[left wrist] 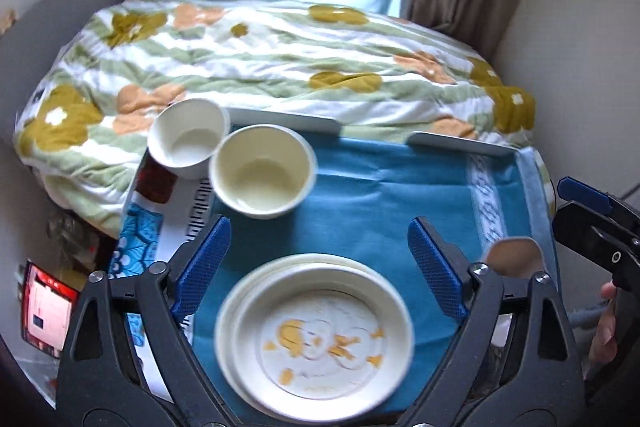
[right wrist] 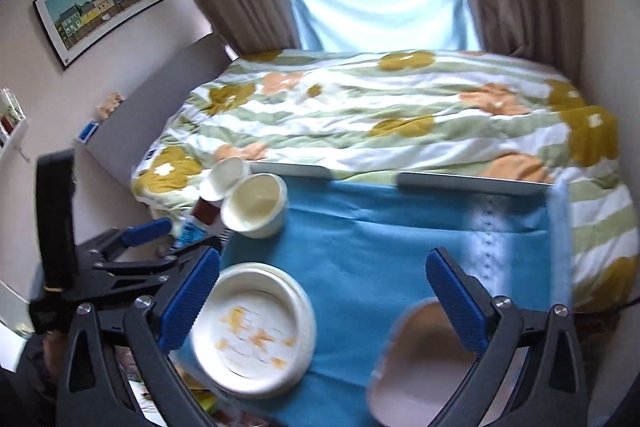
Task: Organize plates and bowls
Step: 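Move both grippers to the cream bowl and close on its rim, then lift the cream bowl and lower it into the mauve dish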
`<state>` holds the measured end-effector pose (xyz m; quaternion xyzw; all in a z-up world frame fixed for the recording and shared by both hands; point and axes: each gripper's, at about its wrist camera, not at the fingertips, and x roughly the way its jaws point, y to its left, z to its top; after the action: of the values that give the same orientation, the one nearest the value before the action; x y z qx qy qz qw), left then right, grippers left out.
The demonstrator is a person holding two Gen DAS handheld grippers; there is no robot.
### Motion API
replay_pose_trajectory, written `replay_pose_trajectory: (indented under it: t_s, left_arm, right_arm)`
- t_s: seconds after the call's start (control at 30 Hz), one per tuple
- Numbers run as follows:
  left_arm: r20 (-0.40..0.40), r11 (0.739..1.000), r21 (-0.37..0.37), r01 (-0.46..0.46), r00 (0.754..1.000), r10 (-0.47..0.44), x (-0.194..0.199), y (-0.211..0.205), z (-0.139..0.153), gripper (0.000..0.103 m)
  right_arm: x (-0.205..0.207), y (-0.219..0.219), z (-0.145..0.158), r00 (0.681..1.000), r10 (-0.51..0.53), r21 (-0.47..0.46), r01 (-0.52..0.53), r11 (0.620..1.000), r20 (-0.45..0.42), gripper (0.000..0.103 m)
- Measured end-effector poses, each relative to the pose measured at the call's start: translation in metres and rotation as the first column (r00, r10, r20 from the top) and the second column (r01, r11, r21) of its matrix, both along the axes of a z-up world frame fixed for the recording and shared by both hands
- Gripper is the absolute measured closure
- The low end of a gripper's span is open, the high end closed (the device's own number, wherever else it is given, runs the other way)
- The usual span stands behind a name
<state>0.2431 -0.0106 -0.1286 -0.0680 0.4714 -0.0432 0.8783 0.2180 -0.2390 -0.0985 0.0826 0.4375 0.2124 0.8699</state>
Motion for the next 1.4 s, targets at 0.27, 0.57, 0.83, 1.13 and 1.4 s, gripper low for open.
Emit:
replay_pose_trajectory:
  t_s: [0.27,0.57,0.83,1.13,1.4]
  left_arm:
    - [-0.169,0.991,-0.127,-0.051,0.985,0.029,0.066,0.081,-0.077,0.044]
    - [-0.257,0.984,-0.177,0.002,0.965,-0.048,0.106,0.098,-0.128,0.054]
    - [-0.287,0.978,-0.207,0.027,0.954,-0.087,0.121,0.096,-0.148,0.081]
    - [-0.273,0.980,-0.194,0.034,0.958,-0.087,0.123,0.094,-0.148,0.083]
    - [-0.253,0.985,-0.165,0.042,0.964,-0.084,0.114,0.092,-0.133,0.083]
  right_arm:
    - [0.087,0.096,-0.062,0.982,0.042,0.027,-0.038,0.999,-0.184,0.025]
    - [0.133,0.136,-0.134,0.939,0.007,-0.032,-0.020,0.999,-0.343,0.046]
    - [0.146,0.145,-0.155,0.919,-0.016,-0.050,-0.004,0.999,-0.394,0.070]
    - [0.144,0.143,-0.165,0.911,-0.046,-0.075,0.017,0.997,-0.410,0.088]
    - [0.137,0.140,-0.155,0.916,-0.045,-0.054,0.026,0.998,-0.398,0.088]
